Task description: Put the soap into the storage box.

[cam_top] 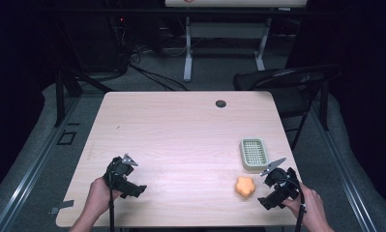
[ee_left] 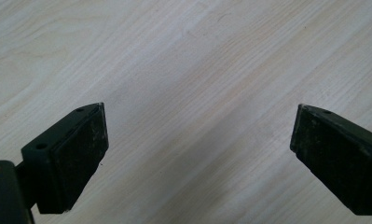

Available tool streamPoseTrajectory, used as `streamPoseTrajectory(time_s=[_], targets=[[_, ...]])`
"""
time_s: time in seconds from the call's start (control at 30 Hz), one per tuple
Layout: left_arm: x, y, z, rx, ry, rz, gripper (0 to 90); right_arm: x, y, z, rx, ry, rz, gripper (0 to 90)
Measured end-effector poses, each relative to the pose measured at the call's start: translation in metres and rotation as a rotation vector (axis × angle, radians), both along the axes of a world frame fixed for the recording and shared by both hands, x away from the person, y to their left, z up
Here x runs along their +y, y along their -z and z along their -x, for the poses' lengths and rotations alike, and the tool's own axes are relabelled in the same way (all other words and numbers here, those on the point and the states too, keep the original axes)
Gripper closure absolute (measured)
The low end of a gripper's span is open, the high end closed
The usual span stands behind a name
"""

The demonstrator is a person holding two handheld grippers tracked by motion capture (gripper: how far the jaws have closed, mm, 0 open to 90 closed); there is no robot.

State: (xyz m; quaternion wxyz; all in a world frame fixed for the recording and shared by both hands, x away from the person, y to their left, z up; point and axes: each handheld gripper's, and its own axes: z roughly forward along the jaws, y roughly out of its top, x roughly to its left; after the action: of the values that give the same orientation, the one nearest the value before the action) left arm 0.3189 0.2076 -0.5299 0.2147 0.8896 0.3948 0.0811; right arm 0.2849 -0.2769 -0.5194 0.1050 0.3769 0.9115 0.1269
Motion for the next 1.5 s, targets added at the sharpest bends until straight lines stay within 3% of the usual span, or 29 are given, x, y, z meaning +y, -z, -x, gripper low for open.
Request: streamPoseTrajectory(time_s=[0.33, 0.4, 0.43, 0.53, 0.8, 1.33, 1.37, 1.5], targets=[[0.001, 0.0, 0.001, 0.001, 0.0, 0.011, 3.4, 0.004, -0.001, 0.001, 0.003, -0.015, -0.009, 0.0], [0.002, 0.001, 0.0, 0.005, -0.006, 0.012, 3.3, 0.005, 0.001, 0.001, -0.005, -0.006, -0.031, 0.0], [0.003, 0.001, -0.001, 0.008, -0.006, 0.021, 2.9, 0.005, 0.0, -0.001, 0.005, -0.018, -0.009, 0.0], [0.007, -0.001, -0.002, 0.003, -0.007, 0.071, 0.1, 0.008, 0.001, -0.003, 0.002, -0.03, -0.011, 0.0], [0.006, 0.001, -0.002, 0.015, 0.003, 0.07, 0.1, 0.014, 0.003, -0.008, 0.018, -0.059, -0.032, 0.0], [0.013, -0.001, 0.009, -0.008, -0.026, 0.072, 0.1, 0.033, -0.001, -0.017, 0.009, -0.118, -0.054, 0.0], [0.013, -0.001, 0.008, -0.007, -0.025, 0.07, 0.1, 0.035, -0.002, -0.017, 0.004, -0.114, -0.073, 0.0], [0.013, 0.001, 0.005, 0.003, -0.02, 0.07, 0.1, 0.038, 0.0, -0.02, 0.012, -0.102, -0.07, 0.0]])
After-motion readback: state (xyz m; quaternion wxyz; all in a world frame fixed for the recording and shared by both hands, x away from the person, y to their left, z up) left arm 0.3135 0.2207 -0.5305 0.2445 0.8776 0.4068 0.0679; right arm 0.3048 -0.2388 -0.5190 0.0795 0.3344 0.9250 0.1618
